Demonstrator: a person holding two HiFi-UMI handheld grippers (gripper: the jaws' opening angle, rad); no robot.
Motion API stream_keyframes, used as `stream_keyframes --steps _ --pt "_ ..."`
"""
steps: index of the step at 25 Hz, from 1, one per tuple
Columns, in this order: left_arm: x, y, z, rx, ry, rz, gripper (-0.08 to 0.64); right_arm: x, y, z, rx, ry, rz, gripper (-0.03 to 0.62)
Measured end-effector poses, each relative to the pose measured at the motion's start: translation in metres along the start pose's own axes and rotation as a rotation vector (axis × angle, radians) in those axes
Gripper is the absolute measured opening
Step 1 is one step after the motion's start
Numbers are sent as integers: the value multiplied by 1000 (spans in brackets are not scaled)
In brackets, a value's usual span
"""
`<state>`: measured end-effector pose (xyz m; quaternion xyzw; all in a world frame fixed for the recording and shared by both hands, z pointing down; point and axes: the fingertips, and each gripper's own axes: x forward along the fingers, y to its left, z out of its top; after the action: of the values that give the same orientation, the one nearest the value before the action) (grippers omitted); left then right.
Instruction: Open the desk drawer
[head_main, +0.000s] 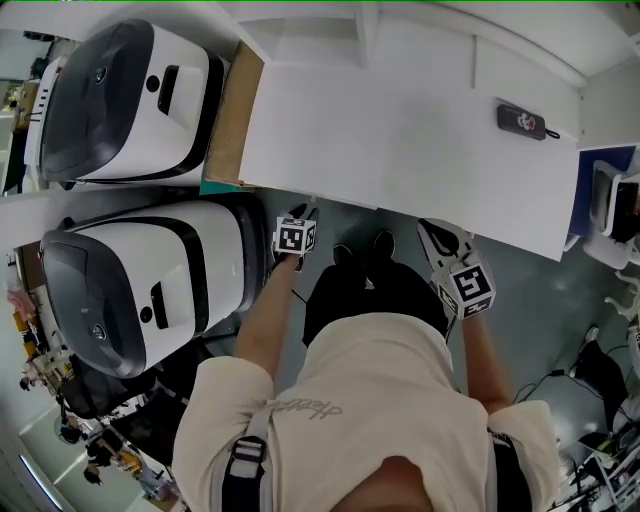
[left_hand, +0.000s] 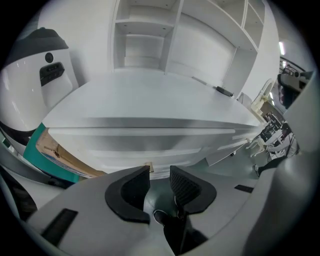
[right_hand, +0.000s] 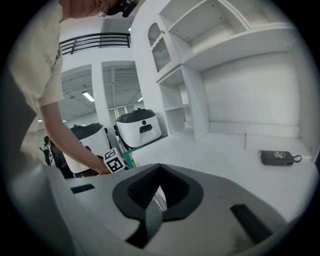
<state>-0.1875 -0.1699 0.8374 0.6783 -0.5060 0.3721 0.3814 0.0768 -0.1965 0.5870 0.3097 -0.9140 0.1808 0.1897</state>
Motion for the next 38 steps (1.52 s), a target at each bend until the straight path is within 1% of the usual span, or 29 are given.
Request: stream_keyframes --steps 3,8,12,15,22,23,25,33,38 --pt "16 6 0 -2 26 8 130 1 -5 -13 15 36 0 2" --pt "46 16 0 26 77 8 130 6 -14 -17 24 62 -4 2" --pt "65 21 -3 8 107 23 130 9 -23 -19 29 77 -11 2" --pt "75 22 -3 -10 106 37 129 11 -27 -23 33 93 -12 2" --pt "86 25 -11 -40 102 33 129 12 -27 -33 37 124 -7 2" --pt "86 26 -11 -40 103 33 126 13 -27 -33 37 126 -5 2" --pt "87 26 -11 -36 105 29 95 14 -28 -35 37 129 -2 2" --pt "88 25 -12 -14 122 5 91 20 -24 -34 37 126 15 2" --pt "86 24 -13 -36 122 8 91 22 -22 -34 40 120 23 2"
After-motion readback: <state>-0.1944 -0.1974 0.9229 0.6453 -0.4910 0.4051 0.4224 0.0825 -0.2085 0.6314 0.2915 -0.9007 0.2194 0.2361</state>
